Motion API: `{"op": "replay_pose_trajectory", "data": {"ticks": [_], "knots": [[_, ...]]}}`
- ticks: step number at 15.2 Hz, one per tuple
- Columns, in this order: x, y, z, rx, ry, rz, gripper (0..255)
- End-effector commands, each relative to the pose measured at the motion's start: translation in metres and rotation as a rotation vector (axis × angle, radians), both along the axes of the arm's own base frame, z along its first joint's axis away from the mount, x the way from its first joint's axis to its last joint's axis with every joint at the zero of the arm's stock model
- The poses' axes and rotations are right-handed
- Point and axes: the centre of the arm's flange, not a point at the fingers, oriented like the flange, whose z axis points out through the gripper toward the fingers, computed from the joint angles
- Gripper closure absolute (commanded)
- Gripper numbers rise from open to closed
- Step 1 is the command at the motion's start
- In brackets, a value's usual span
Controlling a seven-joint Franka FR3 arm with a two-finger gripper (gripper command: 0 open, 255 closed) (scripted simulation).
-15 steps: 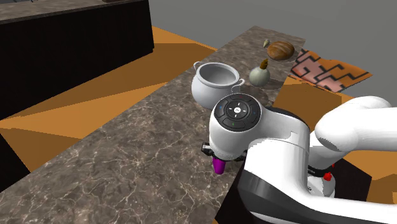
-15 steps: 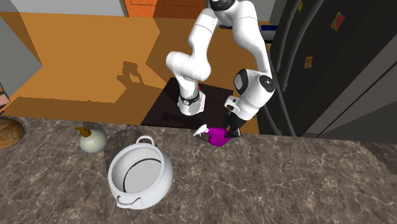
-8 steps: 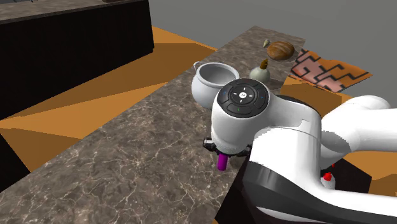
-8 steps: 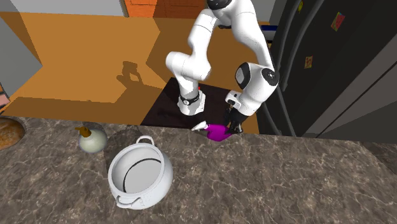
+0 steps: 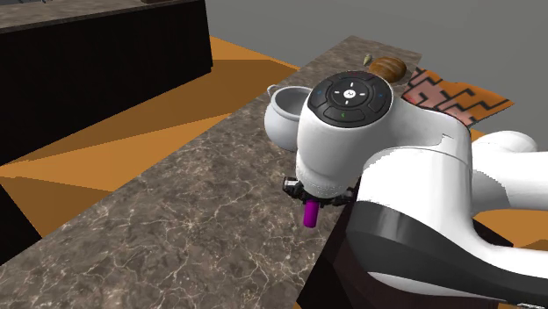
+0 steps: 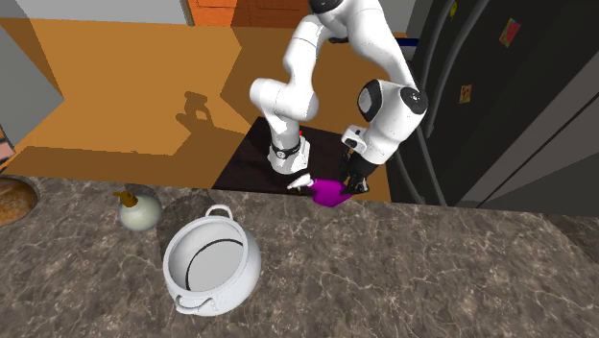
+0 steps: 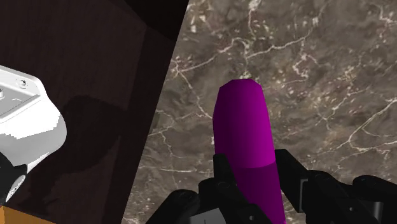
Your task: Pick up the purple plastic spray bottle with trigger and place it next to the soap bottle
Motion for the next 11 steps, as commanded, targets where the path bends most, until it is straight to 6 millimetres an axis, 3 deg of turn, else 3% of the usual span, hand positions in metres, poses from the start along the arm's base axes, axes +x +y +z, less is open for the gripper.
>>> {"op": "replay_pose_trajectory", "data": {"ticks": [1, 11], "knots": [[0.000, 0.001, 0.011, 0.000, 0.000, 0.000, 255], [0.000, 0.001, 0.064, 0.000, 0.000, 0.000, 255]]}}
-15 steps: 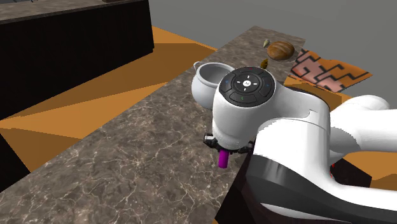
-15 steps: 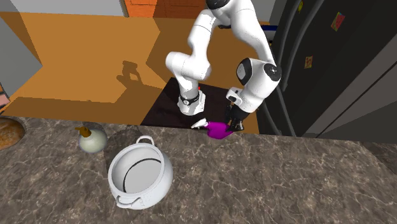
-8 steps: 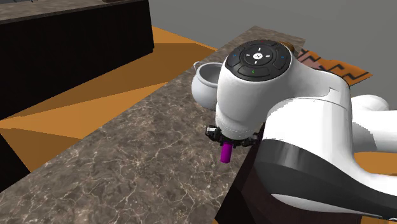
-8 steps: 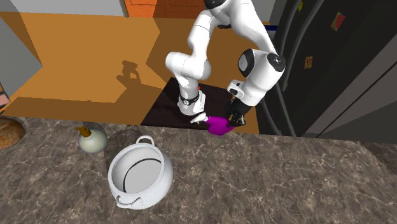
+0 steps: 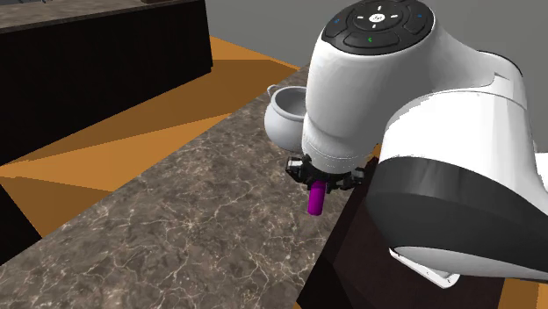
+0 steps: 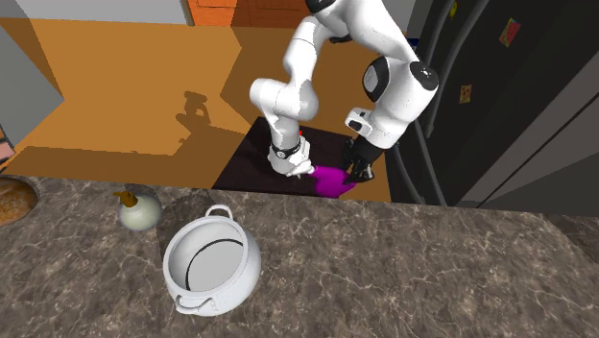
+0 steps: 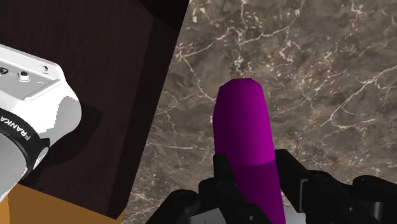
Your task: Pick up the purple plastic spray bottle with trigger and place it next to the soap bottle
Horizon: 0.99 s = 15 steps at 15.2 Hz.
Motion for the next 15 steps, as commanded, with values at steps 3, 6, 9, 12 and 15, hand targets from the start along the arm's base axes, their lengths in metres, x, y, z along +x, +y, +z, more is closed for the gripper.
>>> {"op": "replay_pose_trajectory", "data": {"ticks": [3, 6, 9, 12, 15], "knots": [[0.000, 0.000, 0.021, 0.000, 0.000, 0.000, 255], [0.000, 0.000, 0.037, 0.000, 0.000, 0.000, 255], [0.000, 0.000, 0.053, 0.000, 0.000, 0.000, 255], [0.000, 0.000, 0.069, 0.000, 0.000, 0.000, 255], [0.000, 0.000, 0.085, 0.000, 0.000, 0.000, 255]]}}
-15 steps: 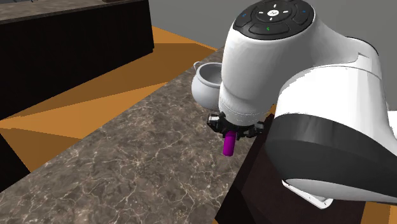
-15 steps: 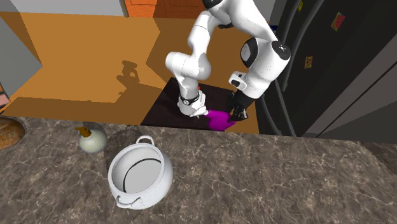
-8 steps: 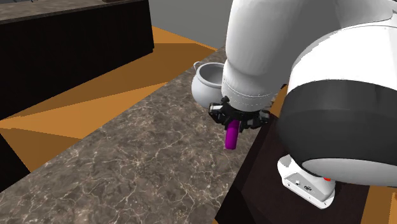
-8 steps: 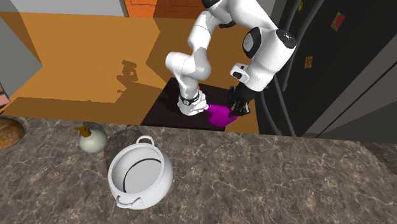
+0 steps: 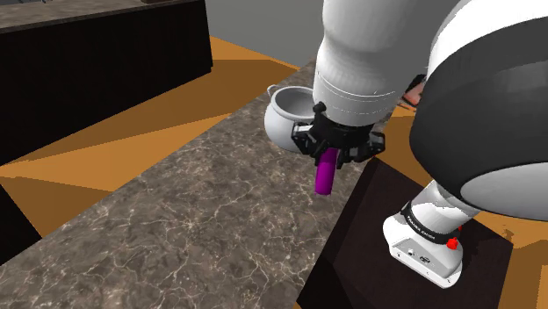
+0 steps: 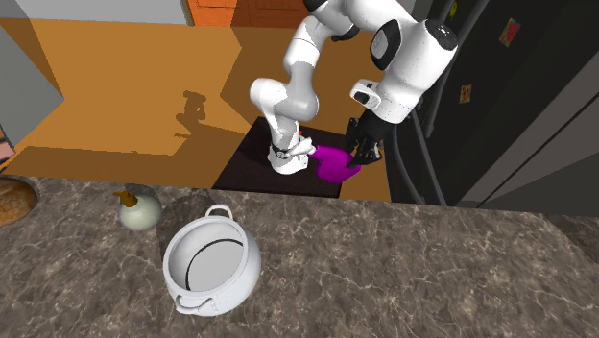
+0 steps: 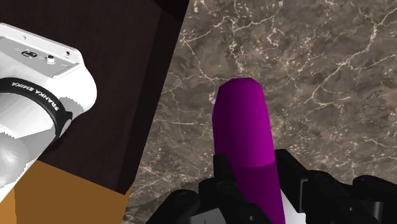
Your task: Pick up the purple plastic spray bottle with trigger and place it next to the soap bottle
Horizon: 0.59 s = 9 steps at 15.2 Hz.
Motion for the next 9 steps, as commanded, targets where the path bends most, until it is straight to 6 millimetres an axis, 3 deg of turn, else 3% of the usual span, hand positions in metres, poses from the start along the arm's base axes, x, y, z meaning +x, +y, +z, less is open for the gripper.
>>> {"op": "replay_pose_trajectory", "data": {"ticks": [1, 9], "knots": [[0.000, 0.000, 0.012, 0.000, 0.000, 0.000, 255], [0.000, 0.000, 0.054, 0.000, 0.000, 0.000, 255]]}}
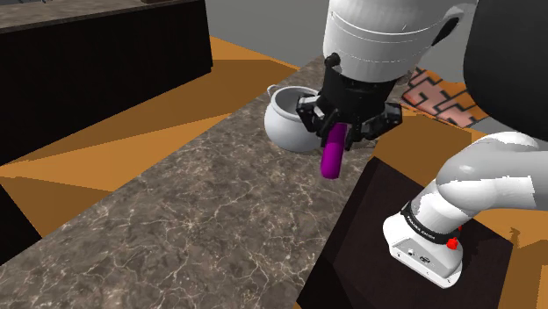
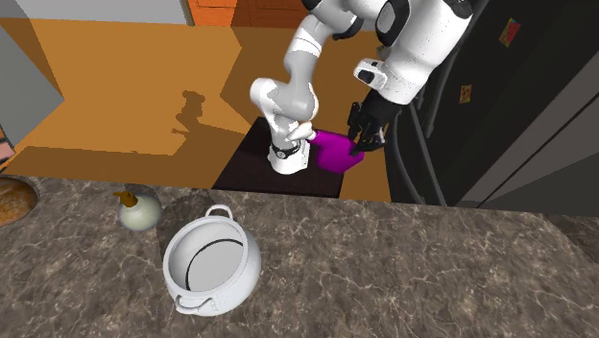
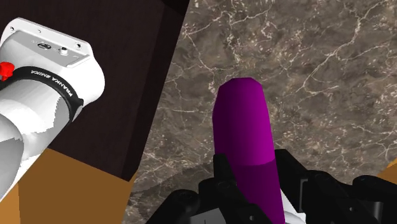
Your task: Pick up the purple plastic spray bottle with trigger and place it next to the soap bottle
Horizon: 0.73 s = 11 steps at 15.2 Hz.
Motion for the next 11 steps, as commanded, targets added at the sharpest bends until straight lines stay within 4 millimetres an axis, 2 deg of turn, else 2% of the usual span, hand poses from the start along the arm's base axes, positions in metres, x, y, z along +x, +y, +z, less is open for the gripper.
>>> {"op": "replay_pose_trajectory", "data": {"ticks": [1, 10, 11], "knots": [[-0.001, 0.000, 0.010, 0.000, 0.000, 0.000, 255], [-0.001, 0.000, 0.056, 0.000, 0.000, 0.000, 255], [0.008, -0.010, 0.056, 0.000, 0.000, 0.000, 255]]}}
